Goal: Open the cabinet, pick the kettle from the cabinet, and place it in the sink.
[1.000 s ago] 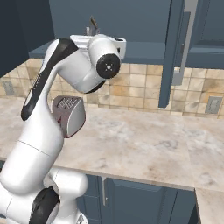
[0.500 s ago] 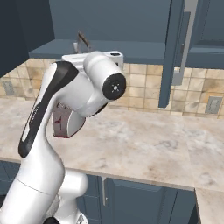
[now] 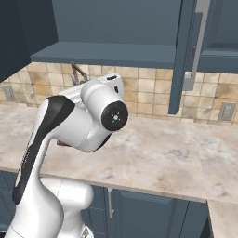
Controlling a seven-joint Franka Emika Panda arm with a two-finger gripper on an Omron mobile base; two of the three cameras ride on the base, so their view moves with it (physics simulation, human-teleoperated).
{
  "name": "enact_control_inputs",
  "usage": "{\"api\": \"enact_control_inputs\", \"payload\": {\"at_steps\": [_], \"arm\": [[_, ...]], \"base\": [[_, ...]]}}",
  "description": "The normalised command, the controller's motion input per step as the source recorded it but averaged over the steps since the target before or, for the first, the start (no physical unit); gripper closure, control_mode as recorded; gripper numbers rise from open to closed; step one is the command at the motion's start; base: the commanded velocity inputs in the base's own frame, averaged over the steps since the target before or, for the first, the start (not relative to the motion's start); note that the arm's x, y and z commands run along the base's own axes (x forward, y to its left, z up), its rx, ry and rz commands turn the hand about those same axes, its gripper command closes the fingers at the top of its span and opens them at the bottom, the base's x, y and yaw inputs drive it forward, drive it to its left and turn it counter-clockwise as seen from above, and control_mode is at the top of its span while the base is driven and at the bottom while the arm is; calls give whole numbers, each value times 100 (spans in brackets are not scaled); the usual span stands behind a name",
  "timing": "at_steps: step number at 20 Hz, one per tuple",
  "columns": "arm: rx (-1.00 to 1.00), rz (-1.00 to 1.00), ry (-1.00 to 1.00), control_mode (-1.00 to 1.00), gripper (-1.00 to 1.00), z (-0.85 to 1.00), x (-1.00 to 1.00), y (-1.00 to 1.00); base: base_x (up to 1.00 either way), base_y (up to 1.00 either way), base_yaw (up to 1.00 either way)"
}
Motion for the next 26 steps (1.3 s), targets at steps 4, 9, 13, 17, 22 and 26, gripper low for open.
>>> {"api": "enact_control_inputs", "payload": {"at_steps": [4,9,13,17,22,26], "arm": [[-6,1,0,-100,100,-60,-14,18],[-1,0,0,-100,100,-49,-7,16],[-1,0,0,-100,100,-48,-2,15],[-3,0,4,-100,100,-44,0,14],[-2,1,7,-100,100,-22,1,3],[-2,0,4,-100,100,-1,0,0]], "base": [[0,0,0],[0,0,0],[0,0,0],[0,0,0],[0,0,0],[0,0,0]]}}
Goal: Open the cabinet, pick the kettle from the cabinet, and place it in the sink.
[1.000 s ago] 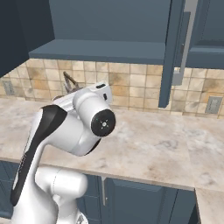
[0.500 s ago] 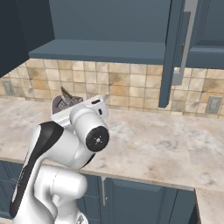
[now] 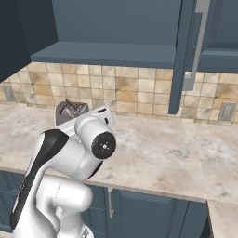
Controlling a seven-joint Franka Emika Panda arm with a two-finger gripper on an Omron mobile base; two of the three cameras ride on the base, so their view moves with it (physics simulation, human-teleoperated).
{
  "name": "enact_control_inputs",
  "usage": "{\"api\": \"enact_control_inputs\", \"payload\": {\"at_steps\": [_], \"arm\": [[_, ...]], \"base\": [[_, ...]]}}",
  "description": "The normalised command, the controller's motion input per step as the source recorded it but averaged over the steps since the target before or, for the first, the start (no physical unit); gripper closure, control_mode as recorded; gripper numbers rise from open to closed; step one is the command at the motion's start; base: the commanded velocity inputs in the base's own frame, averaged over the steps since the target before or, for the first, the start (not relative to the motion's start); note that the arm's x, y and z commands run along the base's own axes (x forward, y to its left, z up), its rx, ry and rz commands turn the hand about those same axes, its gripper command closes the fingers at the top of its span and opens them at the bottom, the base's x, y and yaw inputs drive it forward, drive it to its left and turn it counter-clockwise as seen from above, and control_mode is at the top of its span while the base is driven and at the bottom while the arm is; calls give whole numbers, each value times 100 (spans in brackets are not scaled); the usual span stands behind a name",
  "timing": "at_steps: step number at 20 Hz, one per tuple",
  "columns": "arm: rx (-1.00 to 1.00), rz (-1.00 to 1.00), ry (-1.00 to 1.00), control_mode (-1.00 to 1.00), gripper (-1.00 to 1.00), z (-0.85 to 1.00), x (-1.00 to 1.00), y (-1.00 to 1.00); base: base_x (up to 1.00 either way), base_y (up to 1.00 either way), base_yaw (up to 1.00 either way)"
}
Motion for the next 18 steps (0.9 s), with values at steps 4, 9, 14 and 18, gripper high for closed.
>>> {"api": "enact_control_inputs", "payload": {"at_steps": [4,9,14,18], "arm": [[-8,0,3,-100,100,-1,0,4],[-11,0,4,-100,100,-1,0,4],[-1,1,0,-100,100,0,0,0],[-2,0,1,-100,100,0,0,0]], "base": [[0,0,0],[0,0,0],[0,0,0],[0,0,0]]}}
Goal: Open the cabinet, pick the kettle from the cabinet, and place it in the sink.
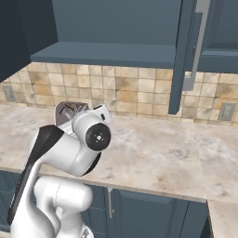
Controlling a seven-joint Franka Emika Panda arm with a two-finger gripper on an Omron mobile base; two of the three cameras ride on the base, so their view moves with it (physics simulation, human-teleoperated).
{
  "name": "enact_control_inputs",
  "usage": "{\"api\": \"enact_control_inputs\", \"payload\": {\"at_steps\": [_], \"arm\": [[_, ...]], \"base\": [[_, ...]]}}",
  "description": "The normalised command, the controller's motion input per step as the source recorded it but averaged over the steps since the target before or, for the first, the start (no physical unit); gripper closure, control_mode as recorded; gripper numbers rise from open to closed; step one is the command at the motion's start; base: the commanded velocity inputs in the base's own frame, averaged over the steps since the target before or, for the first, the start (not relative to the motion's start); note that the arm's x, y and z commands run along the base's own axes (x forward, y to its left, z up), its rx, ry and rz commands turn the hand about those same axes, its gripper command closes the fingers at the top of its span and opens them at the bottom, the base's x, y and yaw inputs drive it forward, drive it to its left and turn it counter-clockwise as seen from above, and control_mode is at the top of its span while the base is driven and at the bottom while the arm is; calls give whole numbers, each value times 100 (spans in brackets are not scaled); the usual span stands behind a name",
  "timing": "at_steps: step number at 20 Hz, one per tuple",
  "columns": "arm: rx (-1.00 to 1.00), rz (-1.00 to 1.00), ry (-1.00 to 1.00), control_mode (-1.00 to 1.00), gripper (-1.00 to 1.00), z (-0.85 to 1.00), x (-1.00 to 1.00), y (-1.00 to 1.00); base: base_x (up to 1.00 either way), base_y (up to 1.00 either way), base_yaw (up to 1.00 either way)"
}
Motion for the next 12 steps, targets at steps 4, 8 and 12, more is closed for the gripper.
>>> {"api": "enact_control_inputs", "payload": {"at_steps": [4,8,12], "arm": [[-4,0,1,-100,100,0,0,1],[-8,0,0,-100,100,0,0,1],[-3,0,0,-100,100,0,0,0]], "base": [[0,0,0],[0,0,0],[0,0,0]]}}
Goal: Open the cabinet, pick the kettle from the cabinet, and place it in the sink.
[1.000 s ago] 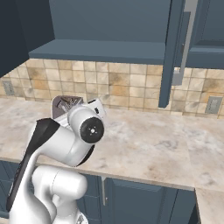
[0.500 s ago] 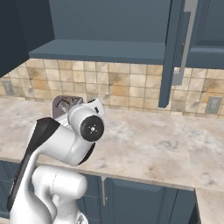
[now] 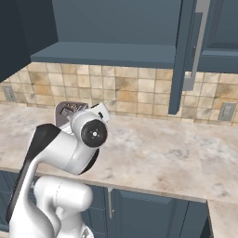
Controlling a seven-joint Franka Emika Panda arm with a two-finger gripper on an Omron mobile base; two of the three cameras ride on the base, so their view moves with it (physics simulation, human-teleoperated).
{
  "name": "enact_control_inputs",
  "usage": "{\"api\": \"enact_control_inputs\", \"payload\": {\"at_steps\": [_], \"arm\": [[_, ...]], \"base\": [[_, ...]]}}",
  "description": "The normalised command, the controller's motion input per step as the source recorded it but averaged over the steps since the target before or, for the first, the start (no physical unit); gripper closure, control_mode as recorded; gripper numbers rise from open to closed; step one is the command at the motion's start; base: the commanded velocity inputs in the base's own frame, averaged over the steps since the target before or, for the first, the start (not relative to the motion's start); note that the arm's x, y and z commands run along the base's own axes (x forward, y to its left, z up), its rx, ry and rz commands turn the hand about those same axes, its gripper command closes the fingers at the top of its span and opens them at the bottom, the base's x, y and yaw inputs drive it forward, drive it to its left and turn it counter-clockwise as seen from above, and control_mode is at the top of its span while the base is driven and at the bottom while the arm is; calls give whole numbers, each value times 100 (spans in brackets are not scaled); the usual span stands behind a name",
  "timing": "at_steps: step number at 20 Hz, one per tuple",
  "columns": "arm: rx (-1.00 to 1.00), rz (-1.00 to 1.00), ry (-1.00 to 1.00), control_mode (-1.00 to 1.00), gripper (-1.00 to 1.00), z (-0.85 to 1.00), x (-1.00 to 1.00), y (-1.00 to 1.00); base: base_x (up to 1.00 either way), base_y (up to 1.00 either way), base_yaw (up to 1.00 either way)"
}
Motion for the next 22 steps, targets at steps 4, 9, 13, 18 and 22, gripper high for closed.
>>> {"api": "enact_control_inputs", "payload": {"at_steps": [4,9,13,18,22], "arm": [[-1,0,0,100,100,0,0,0],[0,0,0,100,100,0,0,0],[0,0,0,100,100,0,0,0],[0,0,0,100,100,0,0,0],[0,0,0,100,100,0,0,0]], "base": [[0,0,0],[0,0,0],[-2,0,0],[-36,0,-1],[-53,0,-5]]}}
